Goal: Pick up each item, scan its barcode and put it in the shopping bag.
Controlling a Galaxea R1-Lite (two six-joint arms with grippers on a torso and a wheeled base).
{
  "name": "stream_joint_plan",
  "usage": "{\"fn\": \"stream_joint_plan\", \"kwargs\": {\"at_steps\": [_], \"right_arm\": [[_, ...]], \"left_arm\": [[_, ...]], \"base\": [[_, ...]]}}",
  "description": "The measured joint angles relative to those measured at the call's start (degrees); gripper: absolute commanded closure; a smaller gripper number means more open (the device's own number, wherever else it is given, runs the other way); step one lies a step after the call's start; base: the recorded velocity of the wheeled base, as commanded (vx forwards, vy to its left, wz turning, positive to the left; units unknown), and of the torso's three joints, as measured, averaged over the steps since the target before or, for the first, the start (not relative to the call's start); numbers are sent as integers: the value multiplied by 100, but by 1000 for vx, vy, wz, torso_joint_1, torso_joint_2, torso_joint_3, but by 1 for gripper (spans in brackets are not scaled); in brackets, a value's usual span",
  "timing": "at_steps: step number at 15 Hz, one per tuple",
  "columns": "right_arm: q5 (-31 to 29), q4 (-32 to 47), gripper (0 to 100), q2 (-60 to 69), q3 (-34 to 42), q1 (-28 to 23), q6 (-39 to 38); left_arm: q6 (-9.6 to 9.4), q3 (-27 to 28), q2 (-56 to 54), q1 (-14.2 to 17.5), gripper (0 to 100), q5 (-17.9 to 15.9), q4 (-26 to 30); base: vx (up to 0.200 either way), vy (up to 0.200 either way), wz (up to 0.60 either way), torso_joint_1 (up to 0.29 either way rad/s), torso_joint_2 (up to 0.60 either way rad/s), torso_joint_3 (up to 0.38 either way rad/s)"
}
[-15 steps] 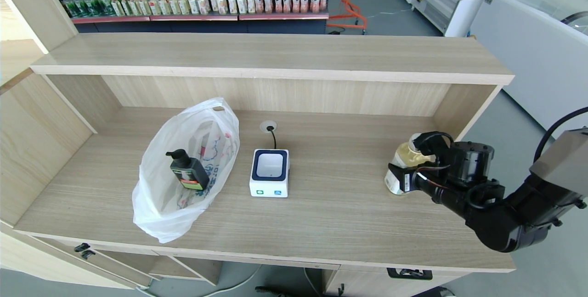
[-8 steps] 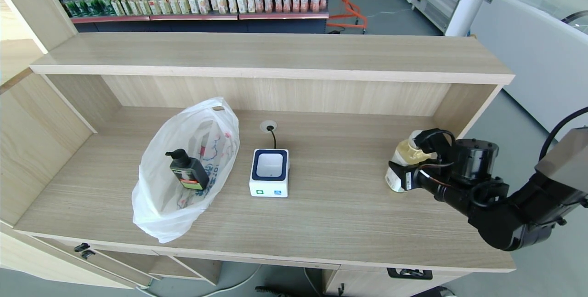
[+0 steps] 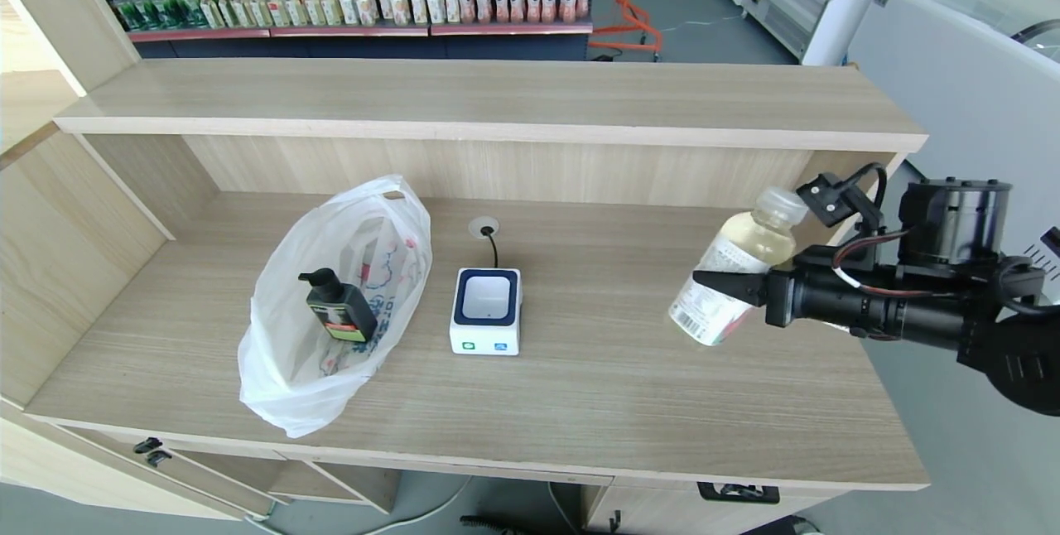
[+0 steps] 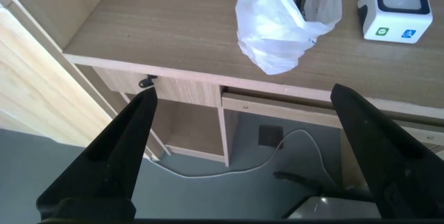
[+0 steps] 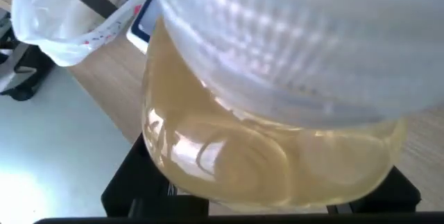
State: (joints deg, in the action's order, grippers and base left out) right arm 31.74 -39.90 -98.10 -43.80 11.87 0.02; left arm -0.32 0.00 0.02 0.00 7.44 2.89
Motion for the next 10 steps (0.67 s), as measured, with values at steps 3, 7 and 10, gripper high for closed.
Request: {"fn": "stream_joint_plan", "kwargs": {"at_steps": [3, 7, 10], "right_arm": [[525, 44, 100, 499, -22, 629, -660], [547, 440, 100, 756, -60, 1447, -847], [523, 493, 100, 819, -265, 1883, -1234]], "left_arm": [[-1, 0, 0, -5, 0, 0, 0], [-4, 0, 0, 0, 0, 0, 0], [-1, 0, 0, 0, 0, 0, 1]], "base": [[0, 0, 0, 0, 0, 0], [0, 0, 0, 0, 0, 0], [0, 0, 0, 0, 0, 0]]}}
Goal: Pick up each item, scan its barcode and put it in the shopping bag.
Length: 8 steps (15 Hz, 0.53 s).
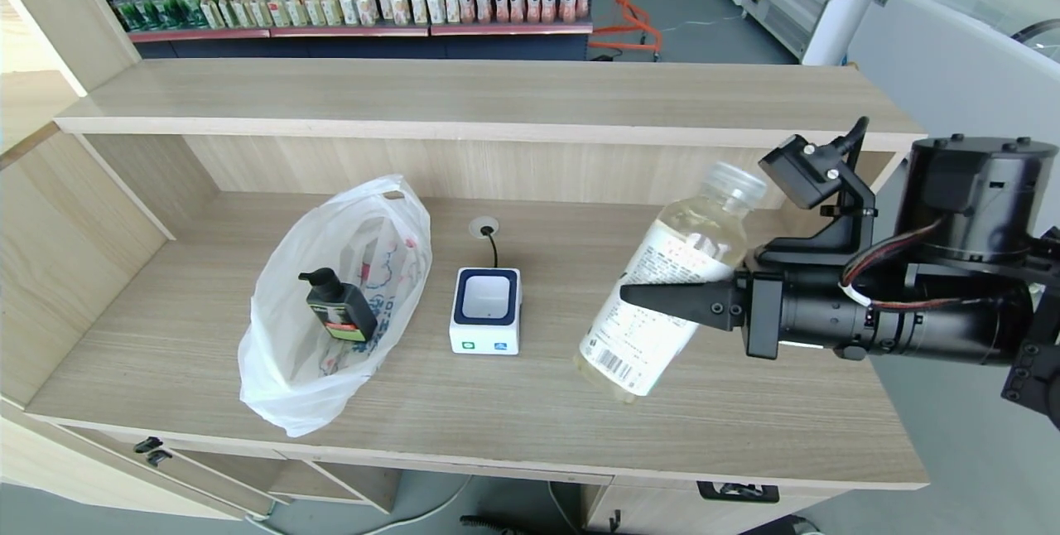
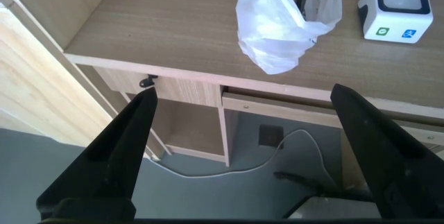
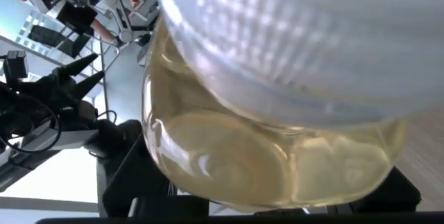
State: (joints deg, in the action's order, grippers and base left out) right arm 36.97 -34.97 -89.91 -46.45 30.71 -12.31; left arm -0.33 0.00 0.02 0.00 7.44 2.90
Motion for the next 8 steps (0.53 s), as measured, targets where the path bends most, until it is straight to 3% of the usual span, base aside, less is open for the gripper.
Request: {"fn": "stream_joint_plan", "kwargs": {"at_steps": [8], "right_arm": [[-20, 561, 100, 11, -625, 407, -514]], "left_arm": [[0, 0, 0, 0, 0, 2, -1]], "base": [[0, 0, 0, 0, 0, 0]]}}
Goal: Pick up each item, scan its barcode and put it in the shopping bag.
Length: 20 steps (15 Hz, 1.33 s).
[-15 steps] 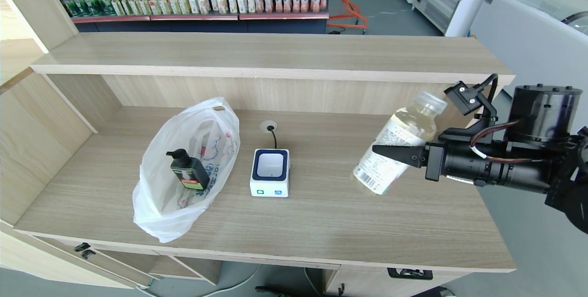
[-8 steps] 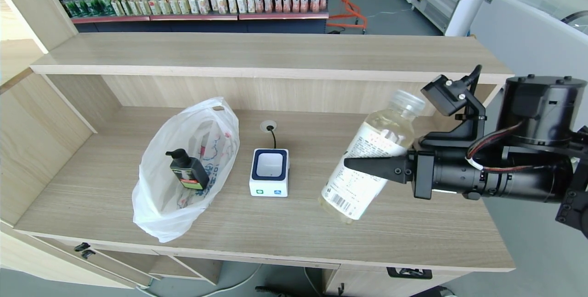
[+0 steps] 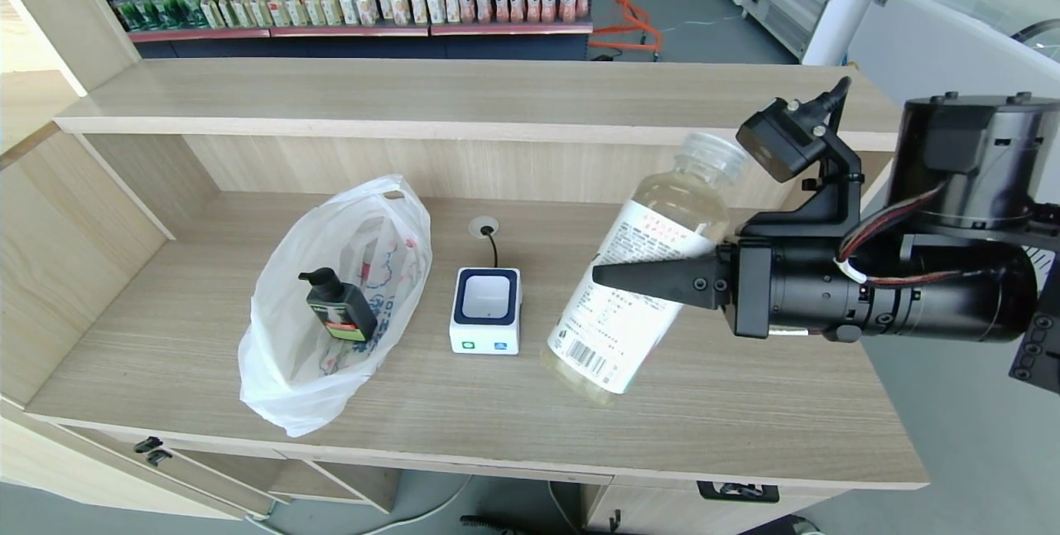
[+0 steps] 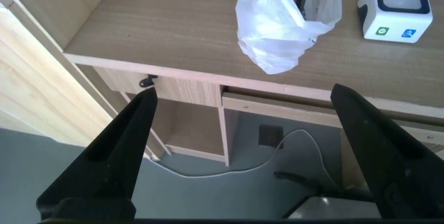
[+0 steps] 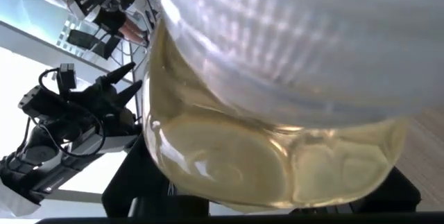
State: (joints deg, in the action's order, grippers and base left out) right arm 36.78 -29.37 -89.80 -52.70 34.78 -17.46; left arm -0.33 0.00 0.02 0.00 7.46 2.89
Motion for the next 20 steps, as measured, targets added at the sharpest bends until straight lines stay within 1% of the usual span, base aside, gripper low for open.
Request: {"fn": "stream_joint_plan", "kwargs": {"at_steps": [4, 16, 20], "right_arm": [[9, 165, 100, 82, 0, 33, -295], [2, 347, 100, 300, 59, 127, -277], [-13, 345, 100, 333, 85, 127, -115]], "left_arm": [[0, 0, 0, 0, 0, -2, 0], [0, 0, 0, 0, 0, -2, 1], [-2, 0, 0, 0, 0, -2, 1]], "base": [[0, 0, 0, 0, 0, 0], [0, 0, 0, 0, 0, 0], [0, 0, 0, 0, 0, 0]]}}
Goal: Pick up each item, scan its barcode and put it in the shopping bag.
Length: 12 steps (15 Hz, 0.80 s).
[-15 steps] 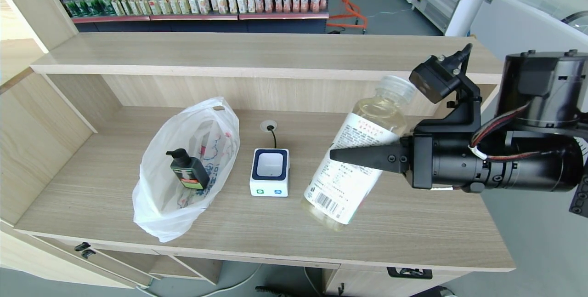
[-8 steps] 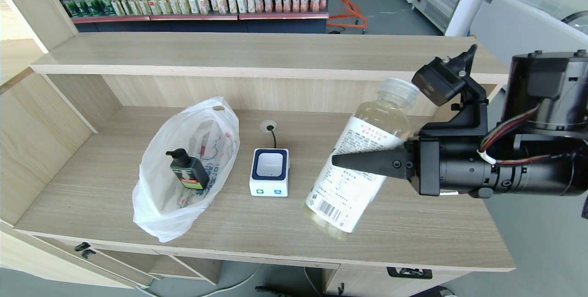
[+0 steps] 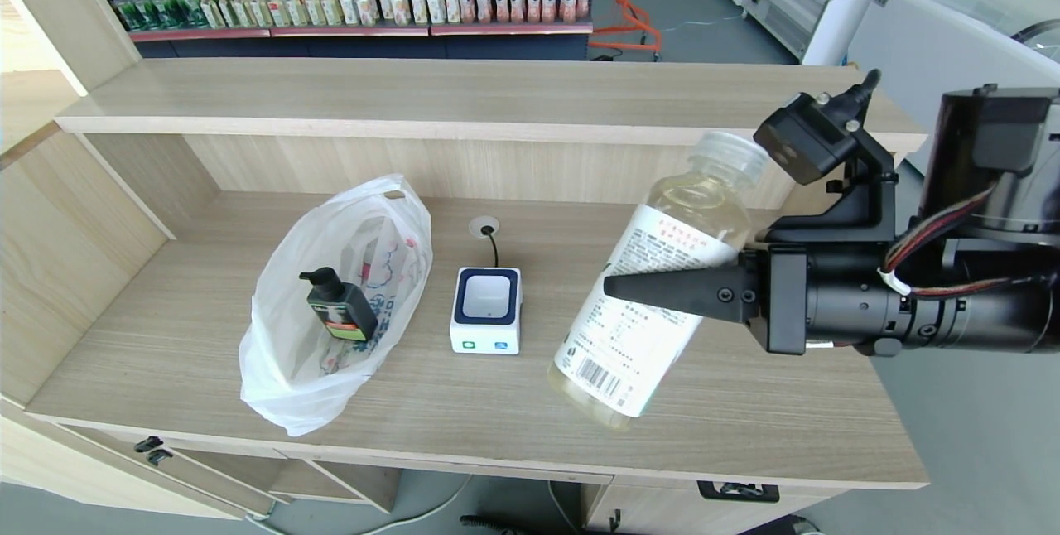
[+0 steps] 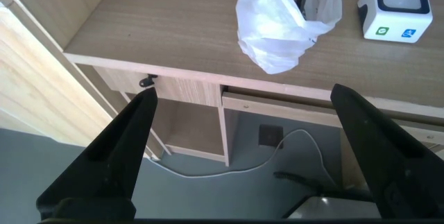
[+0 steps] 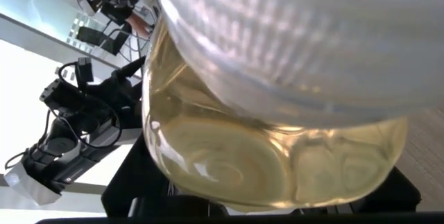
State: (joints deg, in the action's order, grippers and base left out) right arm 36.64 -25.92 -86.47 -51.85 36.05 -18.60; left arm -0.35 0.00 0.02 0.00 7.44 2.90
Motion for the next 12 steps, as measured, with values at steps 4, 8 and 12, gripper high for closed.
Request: {"fn": "stream_joint_plan", "kwargs": {"at_steps": [4, 8, 12], "right_arm": [[-28, -2, 100, 78, 199, -280, 1805], [-864, -20, 100, 268, 636, -1526, 5597], [-1883, -55, 100, 813, 1186, -2026, 6705]], "left_arm": [[2, 0, 0, 0, 0, 0, 0], [4, 0, 0, 0, 0, 0, -1], [4, 0, 0, 0, 0, 0, 0]], "base": [[0, 0, 0, 0, 0, 0], [0, 0, 0, 0, 0, 0], [0, 0, 0, 0, 0, 0]]}}
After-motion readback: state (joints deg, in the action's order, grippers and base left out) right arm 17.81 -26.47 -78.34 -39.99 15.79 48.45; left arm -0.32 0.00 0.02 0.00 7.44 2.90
